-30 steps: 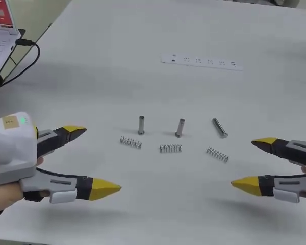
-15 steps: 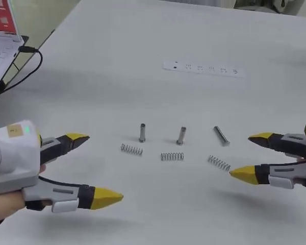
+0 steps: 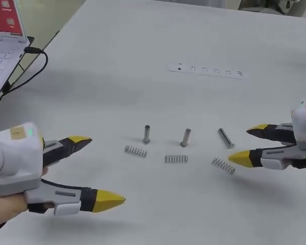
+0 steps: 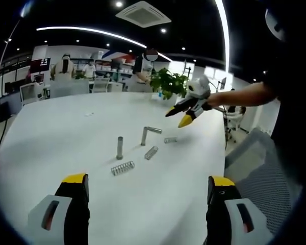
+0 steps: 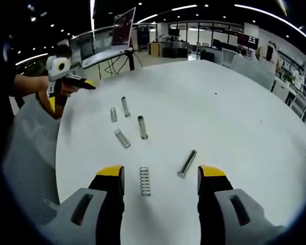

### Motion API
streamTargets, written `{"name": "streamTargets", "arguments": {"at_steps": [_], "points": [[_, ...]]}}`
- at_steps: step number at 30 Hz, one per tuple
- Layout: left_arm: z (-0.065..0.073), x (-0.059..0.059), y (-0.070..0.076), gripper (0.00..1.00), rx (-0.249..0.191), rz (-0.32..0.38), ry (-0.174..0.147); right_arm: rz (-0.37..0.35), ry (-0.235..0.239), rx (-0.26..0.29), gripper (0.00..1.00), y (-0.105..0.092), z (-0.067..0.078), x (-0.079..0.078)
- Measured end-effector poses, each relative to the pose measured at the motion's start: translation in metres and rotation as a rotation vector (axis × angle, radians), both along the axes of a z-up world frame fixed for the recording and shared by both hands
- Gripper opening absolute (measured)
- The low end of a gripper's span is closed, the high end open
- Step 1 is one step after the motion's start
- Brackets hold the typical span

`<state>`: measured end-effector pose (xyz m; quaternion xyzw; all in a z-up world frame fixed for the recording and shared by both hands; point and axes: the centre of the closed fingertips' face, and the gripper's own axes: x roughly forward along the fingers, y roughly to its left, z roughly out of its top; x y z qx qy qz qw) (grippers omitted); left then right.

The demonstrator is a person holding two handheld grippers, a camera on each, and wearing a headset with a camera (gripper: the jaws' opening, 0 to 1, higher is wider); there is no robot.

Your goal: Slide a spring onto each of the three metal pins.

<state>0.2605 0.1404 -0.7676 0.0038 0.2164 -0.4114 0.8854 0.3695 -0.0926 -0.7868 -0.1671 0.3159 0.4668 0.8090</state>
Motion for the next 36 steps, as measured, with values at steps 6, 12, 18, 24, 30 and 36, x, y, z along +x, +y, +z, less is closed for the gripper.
{"name": "streamTargets", "arguments": {"at_steps": [6, 12, 18, 24, 30, 36], "points": [[0.000, 0.001, 0.000, 0.94, -0.002, 0.003, -0.001, -0.031, 0.037, 0.002, 0.53, 0.002, -0.005, 0.011], [0.001, 0.002, -0.003, 0.94, -0.010, 0.000, 0.002, -0.067, 0.057, 0.009, 0.51, 0.005, -0.007, 0.029], [0.001, 0.002, -0.004, 0.94, -0.008, -0.001, 0.000, -0.088, 0.076, -0.010, 0.49, 0.008, -0.014, 0.040], [-0.001, 0.004, -0.006, 0.93, -0.011, 0.003, 0.003, -0.126, 0.117, -0.029, 0.42, 0.009, -0.024, 0.048], [-0.001, 0.004, -0.008, 0.93, -0.016, 0.000, 0.004, -0.186, 0.159, -0.047, 0.33, 0.006, -0.035, 0.057], [-0.002, 0.003, -0.003, 0.93, -0.018, 0.012, 0.005, -0.223, 0.172, -0.038, 0.28, 0.006, -0.039, 0.066]]}}
